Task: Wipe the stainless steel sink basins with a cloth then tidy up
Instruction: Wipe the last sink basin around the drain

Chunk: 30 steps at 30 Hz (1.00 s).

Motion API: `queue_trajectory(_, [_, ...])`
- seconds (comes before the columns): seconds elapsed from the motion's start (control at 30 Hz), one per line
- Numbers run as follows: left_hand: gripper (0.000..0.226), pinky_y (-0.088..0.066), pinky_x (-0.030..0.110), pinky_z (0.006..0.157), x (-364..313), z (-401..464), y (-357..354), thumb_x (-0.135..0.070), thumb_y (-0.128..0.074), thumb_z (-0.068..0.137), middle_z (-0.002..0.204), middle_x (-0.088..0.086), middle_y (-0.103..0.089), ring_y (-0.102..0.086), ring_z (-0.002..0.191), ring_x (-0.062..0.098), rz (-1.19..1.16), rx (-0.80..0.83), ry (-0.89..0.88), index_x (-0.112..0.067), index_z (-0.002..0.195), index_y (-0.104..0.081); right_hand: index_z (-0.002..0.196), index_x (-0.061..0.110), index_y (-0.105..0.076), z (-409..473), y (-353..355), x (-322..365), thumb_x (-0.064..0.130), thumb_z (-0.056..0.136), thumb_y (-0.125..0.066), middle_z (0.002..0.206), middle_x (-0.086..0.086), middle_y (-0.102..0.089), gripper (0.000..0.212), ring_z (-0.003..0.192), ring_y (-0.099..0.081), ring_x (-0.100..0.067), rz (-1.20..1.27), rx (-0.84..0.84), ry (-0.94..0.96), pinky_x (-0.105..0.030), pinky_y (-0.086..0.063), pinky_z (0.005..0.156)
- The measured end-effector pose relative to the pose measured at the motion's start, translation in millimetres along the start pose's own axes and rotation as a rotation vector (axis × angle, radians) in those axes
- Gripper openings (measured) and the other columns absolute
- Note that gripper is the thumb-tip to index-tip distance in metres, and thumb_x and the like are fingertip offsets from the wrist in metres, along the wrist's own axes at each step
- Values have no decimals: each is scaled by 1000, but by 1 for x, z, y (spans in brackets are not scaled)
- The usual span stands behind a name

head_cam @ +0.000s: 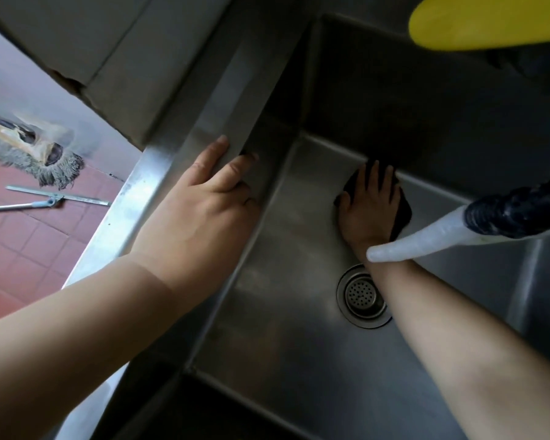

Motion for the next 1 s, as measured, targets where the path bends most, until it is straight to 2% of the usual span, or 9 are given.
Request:
queue_trajectory(0.07, [22,-27,56,111,1,1,-1,-6,-47,85,93,10,-70,-48,127,32,-3,3,2,-6,90,-69,150,4,-12,12,-19,20,34,96,-32,158,-15,-6,64,145,0,-32,3,76,49,-47,-4,117])
queue_trajectory(0.13, [24,-27,56,111,1,1,-1,-5,-46,86,94,11,-70,-49,126,33,-12,-7,4,-4,90,-69,150,4,-13,22,-25,48,34,96,-32,159,-14,-6,64,146,0,-30,45,77,133,-45,-3,118])
queue_trajectory(0.3, [24,-31,59,108,0,0,2,-3,-45,88,92,14,-71,-51,125,35,-39,-26,19,-1,93,-69,150,8,-20,2,-32,79,34,94,-39,158,-13,-11,64,146,-4,-28,62,117,327,-41,-3,115])
queue_trajectory(0.37, [29,-31,59,107,-1,2,5,-6,-41,90,93,13,-71,-51,125,35,-48,-17,31,-3,91,-70,150,9,-20,-27,-33,89,36,94,-41,158,-14,-13,66,146,-6,-29,87,144,420,-41,-5,115])
queue_trajectory(0.47, [26,-31,57,108,-2,2,7,-6,-45,89,93,11,-71,-49,126,32,-41,36,51,-5,90,-71,150,9,-21,-86,-37,101,39,95,-39,157,-14,-15,65,145,-8,-31,90,221,546,-44,-7,116])
queue_trajectory(0.63, [31,-22,54,113,-1,-1,3,-4,-40,89,103,11,-69,-41,133,29,-24,101,74,-5,99,-69,141,5,-42,-177,-40,113,35,89,-51,148,-15,-37,61,139,-29,-34,52,233,744,-50,-21,113])
queue_trajectory(0.77, [35,-18,55,114,-2,-1,5,-5,-36,89,109,13,-67,-39,134,29,-22,98,91,-3,102,-68,140,9,-43,-227,-42,109,35,91,-37,149,-9,-38,56,140,-29,-29,19,316,950,-44,-15,117])
queue_trajectory(0.87, [41,-17,55,115,-3,-1,7,-7,-30,87,108,14,-68,-40,134,30,-22,104,94,-3,101,-68,137,12,-48,-258,-42,88,36,90,-34,146,-4,-43,55,137,-35,-24,-60,384,1114,-41,-14,113])
queue_trajectory(1.0, [33,-17,56,115,-4,-2,10,-2,-41,88,113,16,-67,-39,134,30,-15,113,90,-2,105,-68,138,21,-47,-284,-38,25,46,84,-53,147,2,-42,59,138,-35,-20,-139,431,1148,-39,-18,113])
Point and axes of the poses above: each hand's wrist, its own z-axis towards the middle knuckle, its own y-axis out of the back of the hand, x = y × z, the point moved 2 cm from there along z, towards the middle knuckle
